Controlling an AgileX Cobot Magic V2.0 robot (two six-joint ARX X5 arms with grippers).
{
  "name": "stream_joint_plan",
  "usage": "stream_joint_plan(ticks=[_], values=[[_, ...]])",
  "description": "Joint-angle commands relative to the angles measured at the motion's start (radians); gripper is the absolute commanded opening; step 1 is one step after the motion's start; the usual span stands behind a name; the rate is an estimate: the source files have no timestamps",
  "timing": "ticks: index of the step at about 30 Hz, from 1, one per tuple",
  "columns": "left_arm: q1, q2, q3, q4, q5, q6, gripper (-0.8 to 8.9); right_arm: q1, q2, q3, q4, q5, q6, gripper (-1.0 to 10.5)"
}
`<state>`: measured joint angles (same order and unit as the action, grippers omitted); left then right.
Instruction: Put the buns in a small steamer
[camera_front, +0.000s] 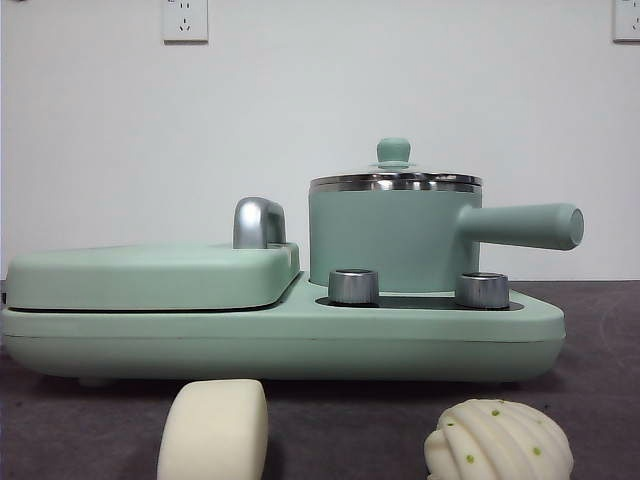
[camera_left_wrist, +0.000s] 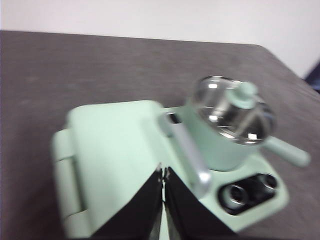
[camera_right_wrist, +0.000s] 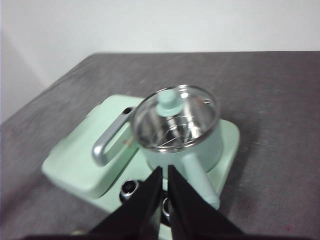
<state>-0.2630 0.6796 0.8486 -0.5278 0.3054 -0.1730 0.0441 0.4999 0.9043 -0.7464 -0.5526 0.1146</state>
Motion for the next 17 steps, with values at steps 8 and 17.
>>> stream_joint_plan(ticks=[8, 17], values=[[-0.064, 0.099, 0.133, -0.051, 0.1, 0.061, 0.1, 0.0, 0.062, 0.072, -0.022, -0.107, -0.143, 0.1], [-0.066, 0.098, 0.133, -0.056, 0.1, 0.056, 2.5, 0.0, 0.061, 0.072, -0.026, -0.1, -0.145, 0.5]])
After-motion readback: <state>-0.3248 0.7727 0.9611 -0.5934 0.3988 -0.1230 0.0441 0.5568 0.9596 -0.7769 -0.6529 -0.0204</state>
